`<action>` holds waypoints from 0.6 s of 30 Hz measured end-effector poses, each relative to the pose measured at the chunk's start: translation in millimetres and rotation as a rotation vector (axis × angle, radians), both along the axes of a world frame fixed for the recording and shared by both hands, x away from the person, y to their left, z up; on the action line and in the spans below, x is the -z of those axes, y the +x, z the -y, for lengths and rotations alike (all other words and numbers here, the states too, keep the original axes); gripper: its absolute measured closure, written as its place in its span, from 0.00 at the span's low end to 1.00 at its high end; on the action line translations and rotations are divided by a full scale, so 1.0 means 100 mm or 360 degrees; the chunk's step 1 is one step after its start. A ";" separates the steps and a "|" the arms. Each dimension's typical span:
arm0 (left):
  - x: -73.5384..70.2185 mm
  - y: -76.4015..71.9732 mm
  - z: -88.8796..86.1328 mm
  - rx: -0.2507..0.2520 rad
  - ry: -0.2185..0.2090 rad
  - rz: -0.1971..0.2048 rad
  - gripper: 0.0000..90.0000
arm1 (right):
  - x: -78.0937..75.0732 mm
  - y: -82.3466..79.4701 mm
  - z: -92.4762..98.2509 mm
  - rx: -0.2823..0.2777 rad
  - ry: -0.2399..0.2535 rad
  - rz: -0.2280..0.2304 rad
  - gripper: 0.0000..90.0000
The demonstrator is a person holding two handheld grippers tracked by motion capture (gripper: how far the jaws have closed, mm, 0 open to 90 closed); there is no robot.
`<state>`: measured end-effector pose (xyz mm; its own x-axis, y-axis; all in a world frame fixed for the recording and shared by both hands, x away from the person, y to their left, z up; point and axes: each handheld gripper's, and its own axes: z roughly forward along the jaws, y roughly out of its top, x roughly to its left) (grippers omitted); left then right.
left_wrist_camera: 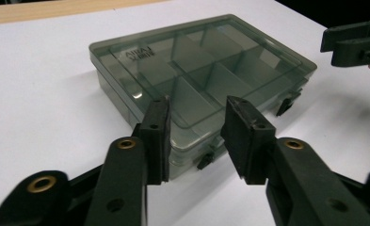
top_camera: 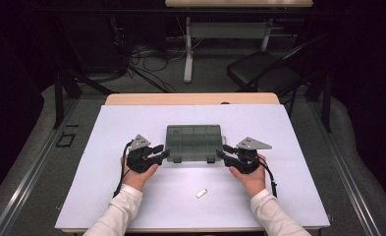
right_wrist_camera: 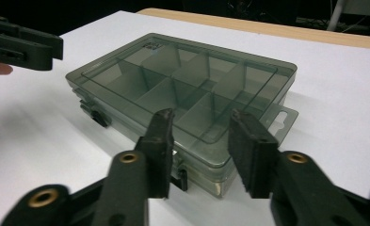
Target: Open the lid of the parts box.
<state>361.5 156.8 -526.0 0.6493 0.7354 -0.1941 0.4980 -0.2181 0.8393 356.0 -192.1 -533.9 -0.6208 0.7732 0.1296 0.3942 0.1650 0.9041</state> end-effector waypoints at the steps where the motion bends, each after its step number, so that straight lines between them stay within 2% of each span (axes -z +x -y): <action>1: 0.00 0.00 0.00 0.0000 0.0000 0.0000 0.75 | 0.00 0.00 0.00 0.0000 0.0000 0.0000 0.74; 3: 0.03 -0.03 0.02 0.0019 -0.0008 -0.0056 0.80 | 0.01 -0.03 -0.02 -0.0045 -0.0032 -0.0033 0.81; 5: 0.04 -0.03 0.04 0.0030 0.0001 -0.0062 0.86 | 0.02 -0.04 -0.03 -0.0052 -0.0045 -0.0043 0.85; 6: 0.05 -0.05 0.06 0.0034 0.0017 -0.0075 0.87 | 0.03 -0.04 -0.05 -0.0065 -0.0082 -0.0061 0.90; 13: 0.09 -0.07 0.12 0.0060 0.0030 -0.0118 1.00 | 0.11 -0.03 -0.09 -0.0061 -0.0134 -0.0120 0.98; 16: 0.09 -0.07 0.12 0.0059 0.0032 -0.0137 1.00 | 0.15 -0.02 -0.10 -0.0057 -0.0125 -0.0155 1.00; 18: 0.10 -0.07 0.13 0.0053 0.0029 -0.0138 1.00 | 0.19 -0.01 -0.11 -0.0069 -0.0155 -0.0182 1.00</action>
